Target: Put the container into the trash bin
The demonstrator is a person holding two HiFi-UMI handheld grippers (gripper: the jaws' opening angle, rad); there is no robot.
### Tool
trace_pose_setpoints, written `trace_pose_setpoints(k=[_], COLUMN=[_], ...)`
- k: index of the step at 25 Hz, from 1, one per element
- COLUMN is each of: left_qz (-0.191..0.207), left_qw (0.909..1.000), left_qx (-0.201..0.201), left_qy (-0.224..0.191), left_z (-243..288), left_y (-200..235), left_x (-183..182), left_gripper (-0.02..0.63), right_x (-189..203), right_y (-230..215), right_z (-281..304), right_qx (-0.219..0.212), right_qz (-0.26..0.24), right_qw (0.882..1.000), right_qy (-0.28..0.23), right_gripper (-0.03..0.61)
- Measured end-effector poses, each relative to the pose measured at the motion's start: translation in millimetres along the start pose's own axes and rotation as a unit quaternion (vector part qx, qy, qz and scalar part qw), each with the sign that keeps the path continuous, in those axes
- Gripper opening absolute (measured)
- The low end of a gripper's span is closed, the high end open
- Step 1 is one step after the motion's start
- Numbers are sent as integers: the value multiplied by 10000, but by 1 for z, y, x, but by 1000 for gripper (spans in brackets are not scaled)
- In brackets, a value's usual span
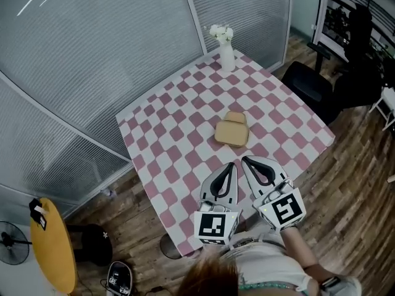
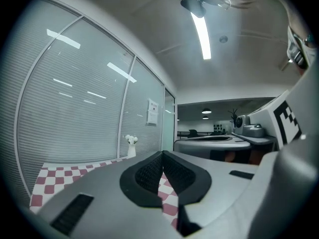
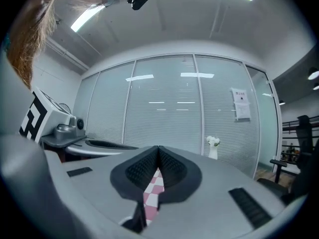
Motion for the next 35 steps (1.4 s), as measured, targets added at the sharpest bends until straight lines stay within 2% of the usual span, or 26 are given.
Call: trace_pose_setpoints(k=[8,19,23,35], left_qz=[-58,-122,-172,-368], left_qw=[9984,9945,9926,9865], left_qx=[-547,-942,-1059,-1400], left_qy=[139,443,573,770], left_z=[60,97,103,112], left_y=[10,28,32,39], left_x=[4,16,19,25], left_gripper=[12,12,12,12], right_x=[14,42,58,127], right_y=[-55,-84,-89,-122], right_z=[43,96,111,159], right_qx=[-526,-973,-1161,-1173], right_qz=[135,284,307,-155], right_qw=[9985,9944,9907,9829], right_qy=[70,293,646,1411], right_gripper=[-8,-8,-8,-8])
Point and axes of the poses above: the fingertips, and each gripper's own axes: z forward along the fingers, y to its left, x out of its underside, the point moved 10 cm from there along -z, backward along the fingers, and after that the axes turned 11 degrees about x, right-handed, at the moved point
